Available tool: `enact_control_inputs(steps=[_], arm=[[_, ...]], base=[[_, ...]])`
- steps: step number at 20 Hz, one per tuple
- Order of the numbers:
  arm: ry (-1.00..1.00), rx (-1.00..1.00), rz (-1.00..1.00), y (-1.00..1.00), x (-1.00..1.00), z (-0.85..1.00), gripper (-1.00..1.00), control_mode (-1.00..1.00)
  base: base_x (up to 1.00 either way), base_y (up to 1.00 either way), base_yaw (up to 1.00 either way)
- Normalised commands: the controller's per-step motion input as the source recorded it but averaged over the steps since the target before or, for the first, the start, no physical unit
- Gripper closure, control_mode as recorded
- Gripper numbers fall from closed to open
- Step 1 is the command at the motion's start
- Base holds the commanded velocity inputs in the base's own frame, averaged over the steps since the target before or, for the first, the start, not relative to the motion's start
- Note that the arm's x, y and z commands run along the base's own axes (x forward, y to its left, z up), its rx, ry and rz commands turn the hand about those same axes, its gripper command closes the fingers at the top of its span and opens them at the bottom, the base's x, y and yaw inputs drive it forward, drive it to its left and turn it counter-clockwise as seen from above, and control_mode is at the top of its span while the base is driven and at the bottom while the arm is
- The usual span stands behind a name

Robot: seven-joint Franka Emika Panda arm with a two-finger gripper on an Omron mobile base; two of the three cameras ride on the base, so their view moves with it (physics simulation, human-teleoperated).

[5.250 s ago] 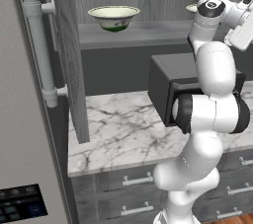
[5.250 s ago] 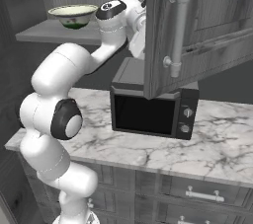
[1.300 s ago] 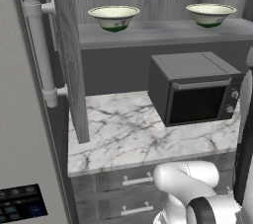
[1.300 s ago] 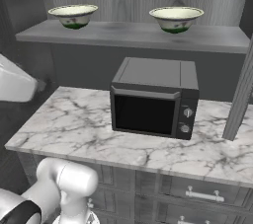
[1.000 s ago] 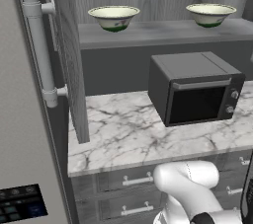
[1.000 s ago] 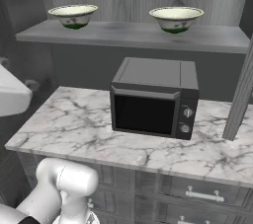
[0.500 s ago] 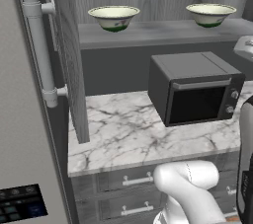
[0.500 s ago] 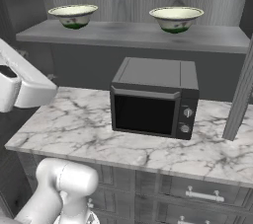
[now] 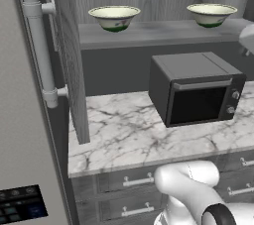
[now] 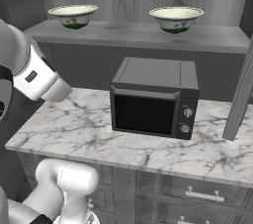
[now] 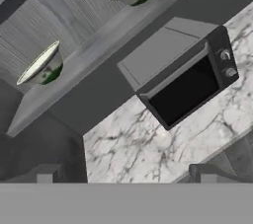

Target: Move the bowls from the cabinet to the plates on the dining table.

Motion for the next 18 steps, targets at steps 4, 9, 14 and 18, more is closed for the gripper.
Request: enact_control_inputs(steps=[4, 9, 14, 18], arm=[[0.24, 0.06, 0.18, 0.09, 0.16, 0.01, -1.00, -1.00], [0.06, 0.00, 0.05, 0.11, 0.27, -0.01, -1.00, -1.00], [0.00, 0.00, 0.00, 0.02, 0.52, -0.11, -1.00, -1.00], [-0.06, 0.00, 0.00, 0.28, 0.69, -0.33, -1.00, -1.00]], base=[[0.00, 0.00, 0.00], [0.00, 0.00, 0.00], [0.00, 0.00, 0.00], [0.00, 0.00, 0.00]])
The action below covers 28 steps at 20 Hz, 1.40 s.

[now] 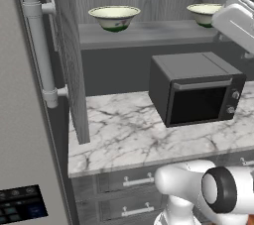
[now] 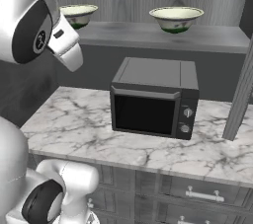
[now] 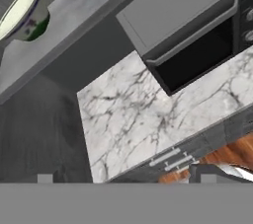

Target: Move the bowls from the cabinet to the plates on the dining table.

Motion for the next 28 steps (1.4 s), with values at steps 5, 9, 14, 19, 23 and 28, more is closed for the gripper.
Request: enact_control_inputs(steps=[5, 9, 14, 19, 23, 28], arm=[[-0.06, 0.00, 0.00, 0.32, 0.55, -0.06, -1.00, -1.00], [-0.14, 0.00, 0.00, 0.24, 0.30, 0.00, -1.00, -1.00], [-0.10, 0.00, 0.02, 0.24, 0.07, 0.03, -1.00, -1.00], [0.00, 0.07, 0.06, 0.02, 0.08, 0.24, -1.00, -1.00], [0.00, 0.03, 0.03, -0.04, 0.07, 0.28, -1.00, -1.00], [0.01, 0.03, 0.00, -0.02, 0.17, 0.02, -1.00, -1.00]], base=[[0.00, 0.00, 0.00], [0.00, 0.00, 0.00], [0.00, 0.00, 0.00], [0.00, 0.00, 0.00], [0.00, 0.00, 0.00], [0.00, 0.00, 0.00]])
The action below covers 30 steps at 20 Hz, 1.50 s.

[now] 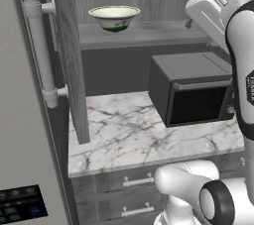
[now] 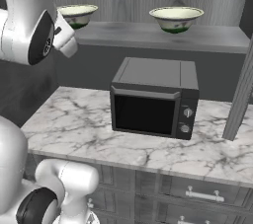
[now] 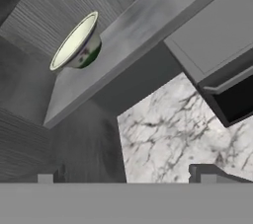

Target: Move the bowls from the cabinet to the plates on the dining table.

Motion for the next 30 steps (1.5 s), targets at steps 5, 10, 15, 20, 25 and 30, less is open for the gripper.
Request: enact_control_inputs(steps=[5, 10, 15, 20, 25, 30], arm=[[0.00, 0.00, 0.00, -0.07, 0.51, -0.09, -1.00, -1.00], [0.00, 0.01, 0.00, 0.00, 0.45, 0.00, -1.00, -1.00], [0.01, 0.03, 0.00, 0.03, 0.52, 0.00, -1.00, -1.00], [0.06, 0.03, 0.00, 0.06, 0.43, 0.00, -1.00, -1.00], [0.03, 0.00, 0.00, 0.23, 0.49, 0.00, -1.00, -1.00], [0.00, 0.00, 0.00, 0.16, 0.47, 0.00, -1.00, -1.00]], base=[[0.00, 0.00, 0.00], [0.00, 0.00, 0.00], [0.00, 0.00, 0.00], [0.00, 0.00, 0.00], [0.00, 0.00, 0.00], [0.00, 0.00, 0.00]])
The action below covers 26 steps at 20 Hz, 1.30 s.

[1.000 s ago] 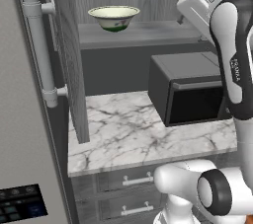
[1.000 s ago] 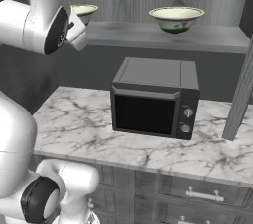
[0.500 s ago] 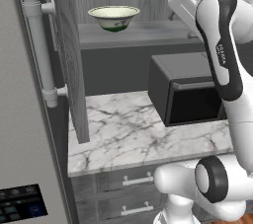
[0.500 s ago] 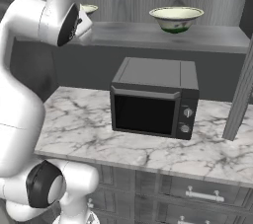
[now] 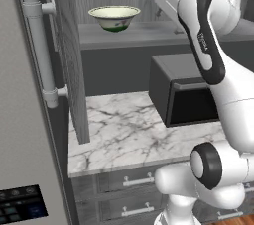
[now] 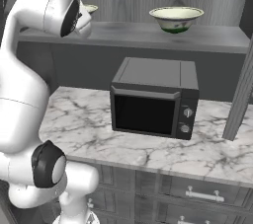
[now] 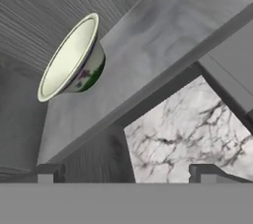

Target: Move the bowls from the cabinet to the plates on the dining table.

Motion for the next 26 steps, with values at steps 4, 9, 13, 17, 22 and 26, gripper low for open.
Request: enact_control_inputs(steps=[4, 9, 13, 17, 22, 26], arm=[[0.00, 0.00, 0.00, 0.04, 0.49, -0.01, -1.00, -1.00], [0.00, 0.00, 0.00, 0.00, 0.42, 0.00, -1.00, -1.00], [0.00, 0.00, 0.00, 0.06, 0.37, 0.00, -1.00, -1.00], [0.01, 0.01, 0.00, 0.17, 0.26, -0.01, -1.00, -1.00], [0.01, 0.01, 0.00, 0.20, 0.29, -0.15, -1.00, -1.00], [0.00, 0.00, 0.00, 0.10, 0.39, -0.13, -1.00, -1.00]], base=[[0.00, 0.00, 0.00], [0.00, 0.00, 0.00], [0.00, 0.00, 0.00], [0.00, 0.00, 0.00], [0.00, 0.00, 0.00], [0.00, 0.00, 0.00]])
